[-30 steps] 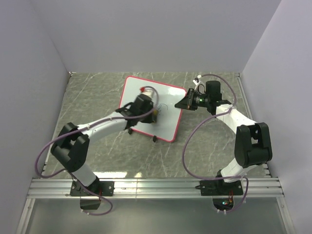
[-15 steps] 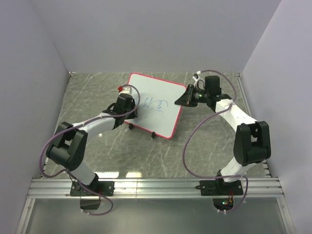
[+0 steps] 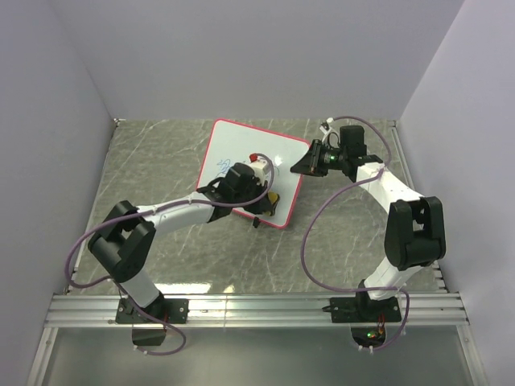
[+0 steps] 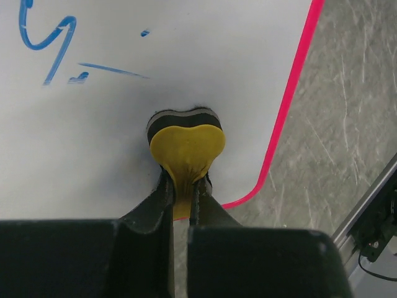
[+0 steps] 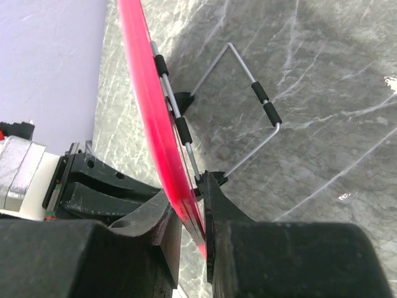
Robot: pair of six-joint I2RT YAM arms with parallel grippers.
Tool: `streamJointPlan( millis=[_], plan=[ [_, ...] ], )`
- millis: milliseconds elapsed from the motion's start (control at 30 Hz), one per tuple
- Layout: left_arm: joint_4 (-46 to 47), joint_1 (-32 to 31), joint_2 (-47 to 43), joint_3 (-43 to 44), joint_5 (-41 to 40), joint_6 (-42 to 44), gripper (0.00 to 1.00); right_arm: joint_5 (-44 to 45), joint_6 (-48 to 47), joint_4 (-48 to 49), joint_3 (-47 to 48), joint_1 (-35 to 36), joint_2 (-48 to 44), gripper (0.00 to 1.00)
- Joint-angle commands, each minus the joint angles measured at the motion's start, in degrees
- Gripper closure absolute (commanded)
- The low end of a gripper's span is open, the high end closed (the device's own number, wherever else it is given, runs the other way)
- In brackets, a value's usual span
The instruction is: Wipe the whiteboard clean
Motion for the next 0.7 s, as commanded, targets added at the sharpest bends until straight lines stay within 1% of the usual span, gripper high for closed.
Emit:
streamJointPlan(
  millis=[0,133,233,300,333,400,533,667],
  plan=[
    [-1.26,0.35,2.94,1.11,4.59,1.37,1.00,6.43,1.22,-6.96,-0.28,2.10,2.40,1.00],
    [-2.24,4.82,3.83,-1.16,0.18,-0.82,1.00,6.69,0.87,-7.40,0.08,2.01,1.88,1.00],
    [-0.57,13.68,2.51,-4.77,-0.62,-3.28,1.00,7.05,0.17,-8.01,0.34,2.01,1.35,1.00],
    [-0.82,16.43,1.63,-5.65,-2.28,-4.33,1.00,7.13,-0.18,-8.54,0.34,2.01,1.17,1.00],
    [-1.26,18.35,1.72,-5.39,-4.55,-4.42,1.00,7.13,-0.44,-8.54,0.34,2.01,1.08,1.00],
    [-2.32,20.03,2.24,-4.34,-5.89,-5.04,1.00,7.31,-0.88,-8.89,0.25,2.01,1.08,1.00],
    [-1.97,25.65,3.47,-3.28,-4.84,-6.18,1.00,7.48,-1.68,-9.77,0.34,2.01,1.17,1.00],
    [-3.37,29.35,5.31,-1.18,-5.89,-6.01,1.00,7.92,-2.64,-11.00,0.60,1.93,1.17,1.00]
  ],
)
